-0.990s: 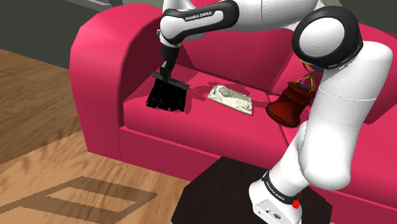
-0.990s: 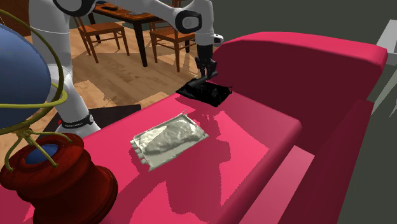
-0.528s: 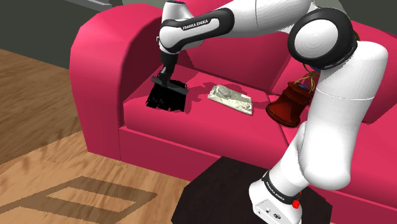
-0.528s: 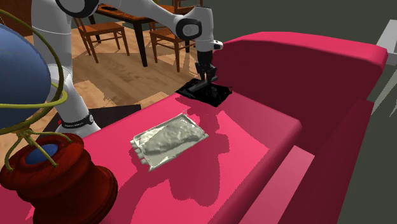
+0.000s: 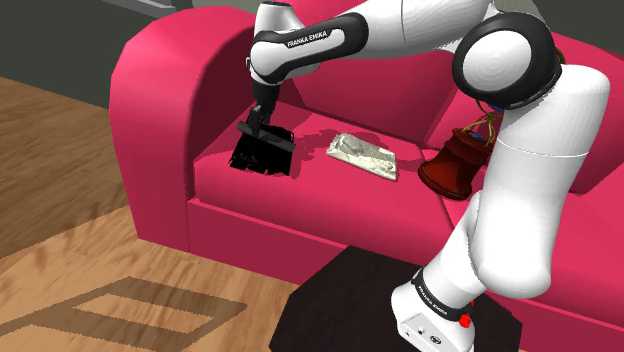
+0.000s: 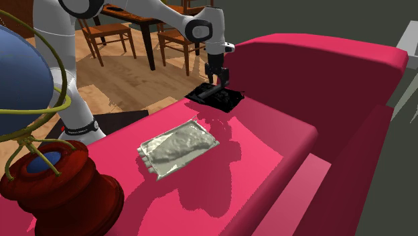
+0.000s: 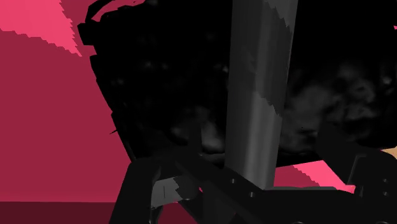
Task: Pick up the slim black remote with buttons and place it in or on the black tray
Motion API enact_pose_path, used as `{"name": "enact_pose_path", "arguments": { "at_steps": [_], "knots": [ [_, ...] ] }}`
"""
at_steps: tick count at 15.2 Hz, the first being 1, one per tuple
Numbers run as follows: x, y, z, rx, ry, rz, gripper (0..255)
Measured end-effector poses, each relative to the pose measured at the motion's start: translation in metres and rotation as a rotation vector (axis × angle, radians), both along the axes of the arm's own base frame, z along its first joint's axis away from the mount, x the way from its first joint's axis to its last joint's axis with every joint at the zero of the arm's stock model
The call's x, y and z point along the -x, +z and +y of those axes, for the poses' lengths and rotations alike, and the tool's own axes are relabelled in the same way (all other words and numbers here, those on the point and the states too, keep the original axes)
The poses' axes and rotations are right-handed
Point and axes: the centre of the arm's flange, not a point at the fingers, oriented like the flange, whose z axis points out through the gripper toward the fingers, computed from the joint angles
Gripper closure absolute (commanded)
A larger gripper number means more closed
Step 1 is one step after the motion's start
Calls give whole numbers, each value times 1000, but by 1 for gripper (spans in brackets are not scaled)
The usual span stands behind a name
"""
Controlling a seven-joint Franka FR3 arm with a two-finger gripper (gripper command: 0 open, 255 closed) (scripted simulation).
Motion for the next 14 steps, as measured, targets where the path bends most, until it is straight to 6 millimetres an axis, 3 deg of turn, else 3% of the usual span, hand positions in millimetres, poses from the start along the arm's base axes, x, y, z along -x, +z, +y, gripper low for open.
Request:
{"name": "enact_pose_path", "arguments": {
  "at_steps": [3, 8, 14],
  "knots": [
    [0, 0, 0, 0, 0, 0, 0],
    [3, 46, 3, 0, 0, -2, 0],
    [3, 50, 3, 0, 0, 0, 0]
  ]
}}
